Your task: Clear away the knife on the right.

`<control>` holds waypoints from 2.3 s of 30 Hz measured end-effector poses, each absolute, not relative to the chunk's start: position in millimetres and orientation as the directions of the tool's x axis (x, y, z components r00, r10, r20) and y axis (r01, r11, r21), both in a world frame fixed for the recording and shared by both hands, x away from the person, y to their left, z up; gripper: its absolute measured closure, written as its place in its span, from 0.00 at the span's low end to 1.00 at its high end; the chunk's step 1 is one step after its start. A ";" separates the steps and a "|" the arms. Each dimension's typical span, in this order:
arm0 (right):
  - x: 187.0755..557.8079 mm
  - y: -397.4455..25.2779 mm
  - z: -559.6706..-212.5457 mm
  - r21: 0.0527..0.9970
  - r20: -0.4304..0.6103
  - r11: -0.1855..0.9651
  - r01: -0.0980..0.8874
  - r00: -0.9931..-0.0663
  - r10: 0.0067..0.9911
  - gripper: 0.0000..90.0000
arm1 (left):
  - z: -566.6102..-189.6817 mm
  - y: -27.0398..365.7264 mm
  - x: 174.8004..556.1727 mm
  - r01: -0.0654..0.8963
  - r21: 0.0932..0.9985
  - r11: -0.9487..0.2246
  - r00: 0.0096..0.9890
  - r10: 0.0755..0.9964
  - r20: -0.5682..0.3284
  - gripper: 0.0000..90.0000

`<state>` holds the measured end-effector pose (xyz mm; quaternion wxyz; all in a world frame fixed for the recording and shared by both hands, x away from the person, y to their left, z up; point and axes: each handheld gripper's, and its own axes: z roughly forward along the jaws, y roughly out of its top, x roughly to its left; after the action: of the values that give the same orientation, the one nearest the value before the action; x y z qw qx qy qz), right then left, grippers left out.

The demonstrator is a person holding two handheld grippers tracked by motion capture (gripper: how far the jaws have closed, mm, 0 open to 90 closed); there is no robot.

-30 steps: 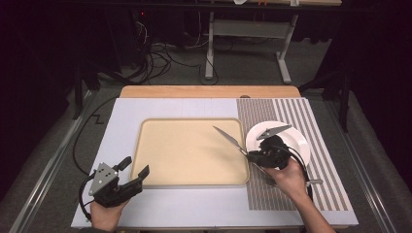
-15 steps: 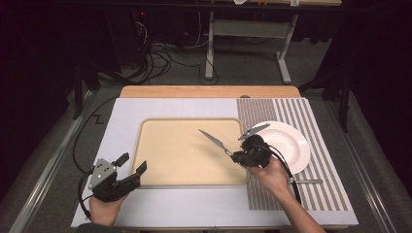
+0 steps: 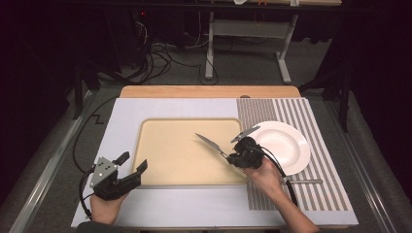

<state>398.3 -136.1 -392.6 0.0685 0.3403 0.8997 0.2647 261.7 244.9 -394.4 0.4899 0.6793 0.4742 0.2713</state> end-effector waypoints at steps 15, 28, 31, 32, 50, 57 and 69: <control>398.7 -132.0 -403.3 0.499 0.029 0.653 0.570 -0.764 0.645 0.89 | -394.9 240.5 261.4 0.383 0.920 -0.083 0.415 0.905 -0.091 0.35; 394.0 -124.5 -408.5 0.484 0.016 0.673 0.560 -0.774 0.633 0.87 | -394.8 239.3 261.4 0.384 0.920 -0.085 0.415 0.905 -0.090 0.35; 394.5 -124.5 -409.7 0.481 0.017 0.673 0.561 -0.774 0.633 0.85 | -394.8 239.2 261.0 0.383 0.920 -0.085 0.415 0.905 -0.089 0.35; 394.7 -124.6 -409.7 0.481 0.014 0.673 0.562 -0.773 0.635 0.84 | -394.8 239.3 260.9 0.382 0.920 -0.086 0.415 0.905 -0.089 0.35; 401.1 -138.3 -409.6 0.483 -0.027 0.648 0.589 -0.729 0.684 0.82 | -395.1 239.2 261.1 0.386 0.919 -0.082 0.420 0.903 -0.096 0.35; 402.8 -140.9 -409.7 0.486 -0.026 0.644 0.590 -0.727 0.686 0.81 | -395.2 239.6 261.1 0.388 0.918 -0.080 0.420 0.902 -0.099 0.35; 404.9 -144.7 -410.1 0.493 -0.029 0.628 0.602 -0.710 0.704 0.79 | -395.1 240.3 259.8 0.387 0.918 -0.085 0.421 0.902 -0.094 0.35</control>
<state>404.9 -144.7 -410.1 0.1100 0.3647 0.8955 0.2303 259.8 240.3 -395.1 0.4876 0.6874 0.4688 0.2644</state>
